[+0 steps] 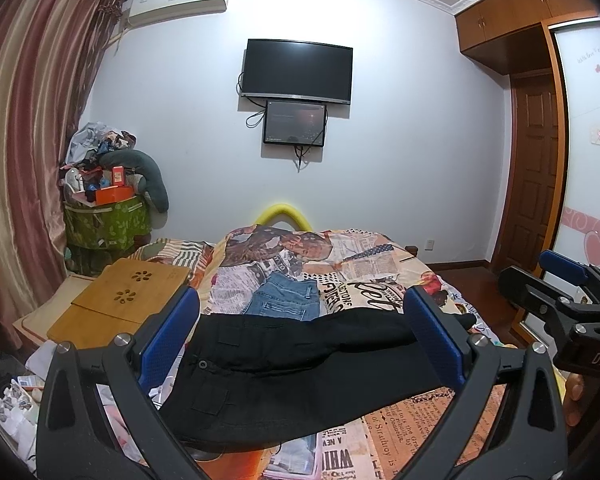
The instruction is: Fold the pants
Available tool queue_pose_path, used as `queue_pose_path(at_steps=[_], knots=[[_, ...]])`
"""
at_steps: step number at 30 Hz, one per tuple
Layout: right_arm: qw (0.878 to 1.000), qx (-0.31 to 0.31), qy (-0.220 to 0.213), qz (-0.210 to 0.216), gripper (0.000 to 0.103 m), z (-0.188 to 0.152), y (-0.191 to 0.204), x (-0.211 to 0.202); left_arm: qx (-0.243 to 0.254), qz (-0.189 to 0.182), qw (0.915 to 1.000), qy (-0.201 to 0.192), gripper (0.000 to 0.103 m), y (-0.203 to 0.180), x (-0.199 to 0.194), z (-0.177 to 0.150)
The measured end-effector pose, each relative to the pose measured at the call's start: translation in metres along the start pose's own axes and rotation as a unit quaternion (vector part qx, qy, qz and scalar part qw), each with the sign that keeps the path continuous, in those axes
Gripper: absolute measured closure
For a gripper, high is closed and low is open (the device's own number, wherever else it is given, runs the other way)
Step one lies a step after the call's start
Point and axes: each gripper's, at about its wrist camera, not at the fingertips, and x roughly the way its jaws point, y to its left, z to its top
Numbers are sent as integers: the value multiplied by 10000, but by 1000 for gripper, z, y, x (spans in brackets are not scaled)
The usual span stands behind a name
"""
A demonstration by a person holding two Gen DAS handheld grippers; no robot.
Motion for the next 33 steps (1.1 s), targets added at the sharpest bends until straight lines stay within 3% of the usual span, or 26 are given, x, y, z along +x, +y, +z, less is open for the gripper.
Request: queue_pose_path(at_steps=[33], knots=[[10000,3,13,9,0,0,4,-3,17,81,10000,-52,0,-1,0,-1]])
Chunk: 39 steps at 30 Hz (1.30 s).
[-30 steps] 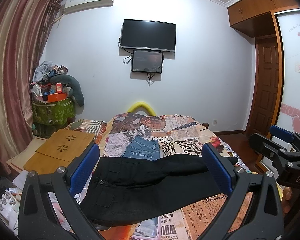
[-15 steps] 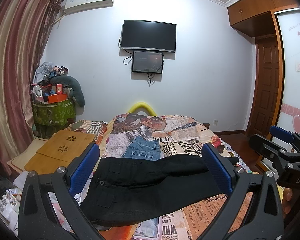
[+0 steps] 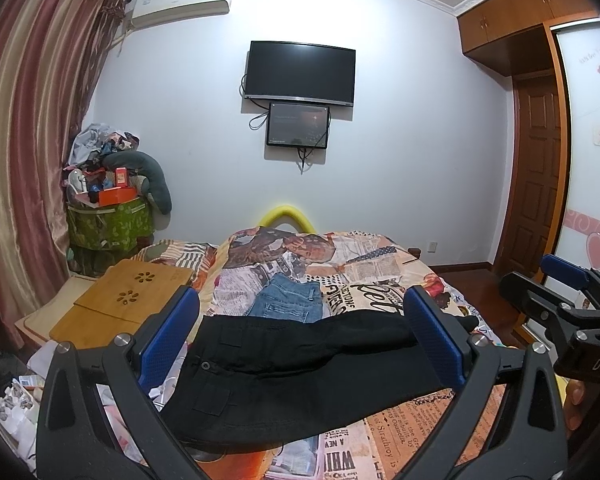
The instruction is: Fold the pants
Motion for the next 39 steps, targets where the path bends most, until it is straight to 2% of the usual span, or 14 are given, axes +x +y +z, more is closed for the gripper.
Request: queue_pose_path(at_steps=[15,23,28,32,39], knots=[[10000,-9,11,17,0,-2,9,0,9,40,10000,7,0,1,1,-2],[9999,73,98,51,0,-2,3,15,71,118,9997,190,0,-1,26,1],[9997,42,240,-10,0,-4,-7,36,166,158,9989,403,0,0,60,3],[9991,15,397,-126,0,-6,-18,59,118,197,9971,724,0,8,101,5],[9961,-47,836,-269,0,-13,-47,103,213,467,9864,1562,0,31,196,-6]])
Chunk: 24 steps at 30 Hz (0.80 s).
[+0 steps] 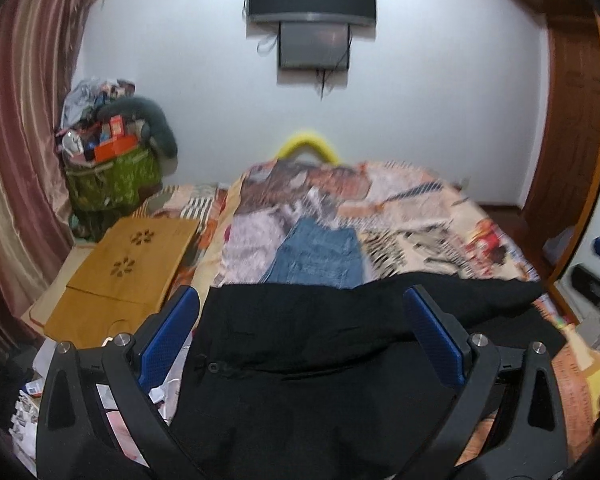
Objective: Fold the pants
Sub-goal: 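Lower both grippers onto the black trousers' waistband and close them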
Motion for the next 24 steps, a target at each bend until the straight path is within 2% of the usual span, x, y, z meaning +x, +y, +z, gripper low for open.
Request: queue_pose_path(at_steps=[6,12,17,20,24], knots=[[9987,-222,414,-175,0,0,-26,47,291,231,9963,779,0,11,85,1],[9947,-379,955,-49,0,-7,-46,98,546,316,9919,1105,0,23,145,-8],[9891,-361,1413,180,1,-15,-58,147,202,123,9906,1351,0,50,190,-16],[9848,-385,1667,299,2,-21,-63,172,83,323,9874,1549,0,69,220,-19],[9794,-363,1916,528,2,-26,-69,202,-5,655,9786,1949,0,98,263,-25]])
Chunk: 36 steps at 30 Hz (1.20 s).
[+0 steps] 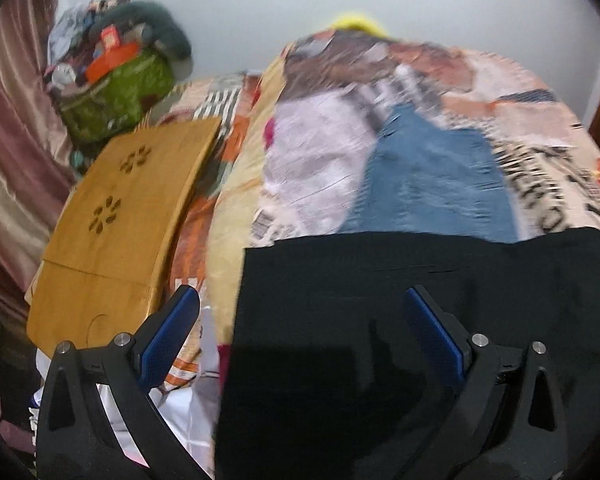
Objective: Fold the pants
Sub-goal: 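Lower both grippers onto the black trousers' waistband and close them, then lift the black trousers with both grippers and fold them over onto themselves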
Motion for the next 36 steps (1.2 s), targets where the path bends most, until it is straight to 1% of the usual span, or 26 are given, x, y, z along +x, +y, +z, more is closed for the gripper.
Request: queue_pose_path(at_steps=[2,3,4,6,7,10,11,12,13,14,17,19,20,22,23,25,26,27,28,29,30,31,33,36], knots=[[9999,-40,99,33,2,5,-3,14,-130,169,9996,203,1,11,21,3],[9999,-65,135,37,3,7,-4,19,-192,163,9992,299,4,15,30,4],[9997,-90,196,67,3,8,-5,26,-235,108,9988,416,11,19,38,4],[9993,-105,329,131,7,12,-8,38,-310,-59,9971,695,18,23,56,5],[9991,-110,386,148,8,13,-9,45,-323,-97,9964,772,19,23,62,5],[9983,-81,529,241,10,16,-12,59,-330,-156,9958,840,19,21,77,7],[9978,-74,586,312,12,17,-13,64,-336,-192,9956,853,20,20,81,9],[9972,-59,641,393,16,17,-14,69,-348,-230,9954,865,23,20,83,9],[9965,-44,689,467,18,18,-13,73,-378,-299,9949,889,28,20,87,10],[9959,-40,731,523,21,19,-13,76,-410,-308,9947,897,29,19,89,11],[9941,-98,870,642,28,19,-10,87,-300,-238,9960,812,38,14,88,14],[9944,-192,844,605,33,18,-5,90,-249,-152,9967,756,49,12,86,15],[9945,-223,827,607,39,17,-4,91,-228,-102,9970,727,51,12,84,15],[9942,-268,834,631,53,16,0,92,-187,-59,9975,685,59,11,81,15],[9932,-270,871,719,61,15,2,93,-163,-41,9976,667,62,10,79,15],[9940,-337,825,631,65,14,6,92,-89,4,9979,639,69,8,75,14],[9942,-408,797,598,71,13,8,91,-69,32,9981,619,70,6,73,14],[9945,-450,753,578,80,12,9,88,-54,51,9982,597,74,6,70,14],[9946,-440,735,585,83,12,9,86,-48,113,9983,562,87,6,66,14],[9947,-415,718,602,90,12,9,83,-44,230,9983,524,92,6,63,13],[9949,-406,702,600,93,12,10,80,-70,353,9982,483,101,9,57,13],[9950,-399,685,600,94,12,10,76,-114,401,9981,449,101,11,53,13],[9956,-379,634,572,96,11,12,68,-182,348,9986,351,101,16,40,13],[9964,-363,493,585,97,10,16,49,-108,333,9993,138,101,19,17,10]])
